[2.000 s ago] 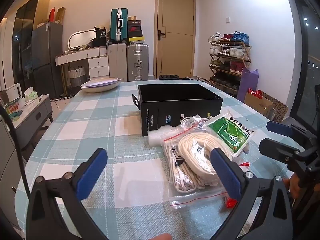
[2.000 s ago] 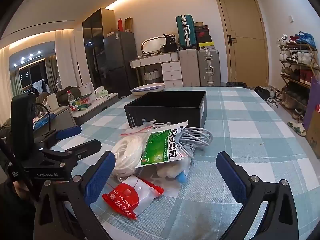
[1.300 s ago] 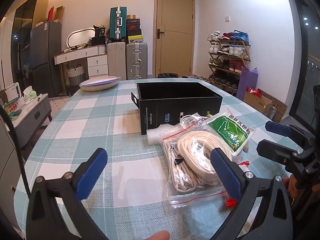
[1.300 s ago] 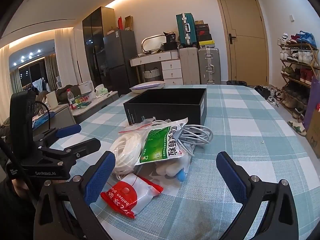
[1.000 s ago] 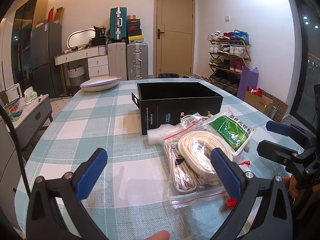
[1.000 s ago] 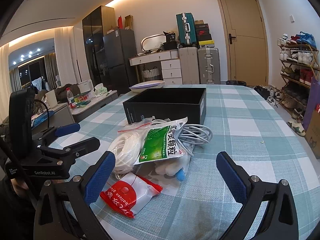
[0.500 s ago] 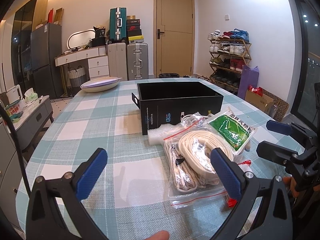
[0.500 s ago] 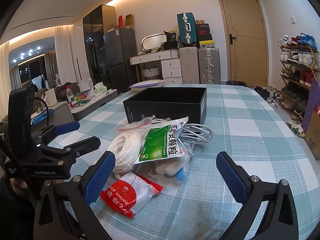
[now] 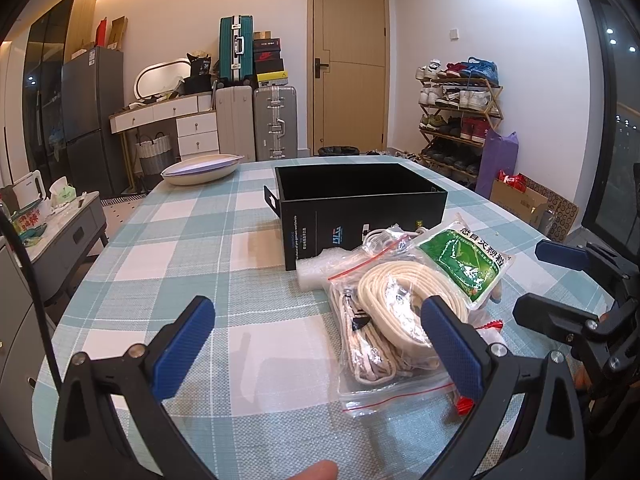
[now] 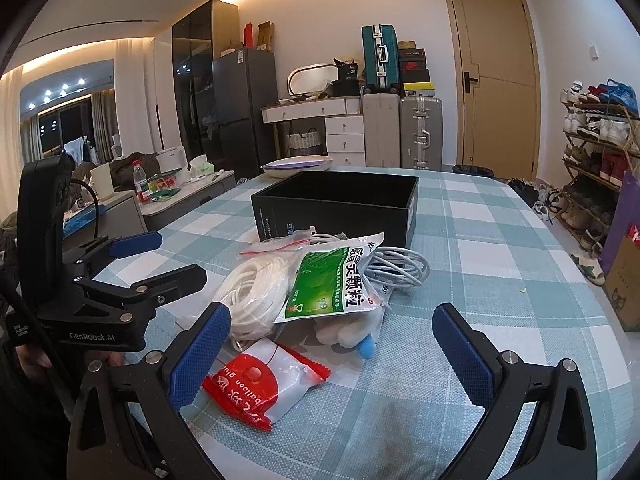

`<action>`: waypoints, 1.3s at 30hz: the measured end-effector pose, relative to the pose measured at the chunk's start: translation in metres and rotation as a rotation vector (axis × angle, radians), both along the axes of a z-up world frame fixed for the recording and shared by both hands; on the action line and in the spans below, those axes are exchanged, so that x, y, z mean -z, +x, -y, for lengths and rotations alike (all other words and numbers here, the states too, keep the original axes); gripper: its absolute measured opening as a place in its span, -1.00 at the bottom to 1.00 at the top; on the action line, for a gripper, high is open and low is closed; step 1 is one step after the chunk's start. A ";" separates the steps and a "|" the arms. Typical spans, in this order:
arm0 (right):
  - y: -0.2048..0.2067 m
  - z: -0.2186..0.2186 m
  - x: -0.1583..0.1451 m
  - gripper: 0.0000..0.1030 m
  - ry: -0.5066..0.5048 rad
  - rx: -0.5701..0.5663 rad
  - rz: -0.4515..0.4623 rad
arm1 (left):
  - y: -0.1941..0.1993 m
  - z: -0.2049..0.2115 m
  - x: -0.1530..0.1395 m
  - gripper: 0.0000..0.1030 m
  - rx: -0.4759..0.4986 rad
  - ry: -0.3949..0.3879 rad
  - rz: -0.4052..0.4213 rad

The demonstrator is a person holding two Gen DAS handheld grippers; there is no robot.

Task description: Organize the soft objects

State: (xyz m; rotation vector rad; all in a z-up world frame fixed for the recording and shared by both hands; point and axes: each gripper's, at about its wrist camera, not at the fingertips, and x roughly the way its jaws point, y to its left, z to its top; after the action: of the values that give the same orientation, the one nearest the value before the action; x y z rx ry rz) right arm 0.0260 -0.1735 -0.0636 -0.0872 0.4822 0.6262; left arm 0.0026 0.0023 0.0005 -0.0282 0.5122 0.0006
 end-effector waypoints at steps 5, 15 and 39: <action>0.002 -0.003 0.004 0.99 -0.019 -0.029 -0.046 | 0.001 0.000 0.000 1.00 -0.004 -0.009 0.000; -0.008 -0.029 0.022 0.99 -0.137 -0.145 -0.106 | 0.001 -0.001 0.001 1.00 -0.007 -0.014 0.000; -0.022 -0.022 0.026 0.10 -0.148 -0.200 -0.114 | 0.004 0.005 -0.001 1.00 -0.015 0.009 -0.029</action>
State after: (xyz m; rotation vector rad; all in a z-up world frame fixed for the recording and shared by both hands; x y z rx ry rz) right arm 0.0042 -0.1514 -0.0900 -0.2433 0.6345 0.7939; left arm 0.0067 -0.0026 0.0013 -0.0234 0.5414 0.0184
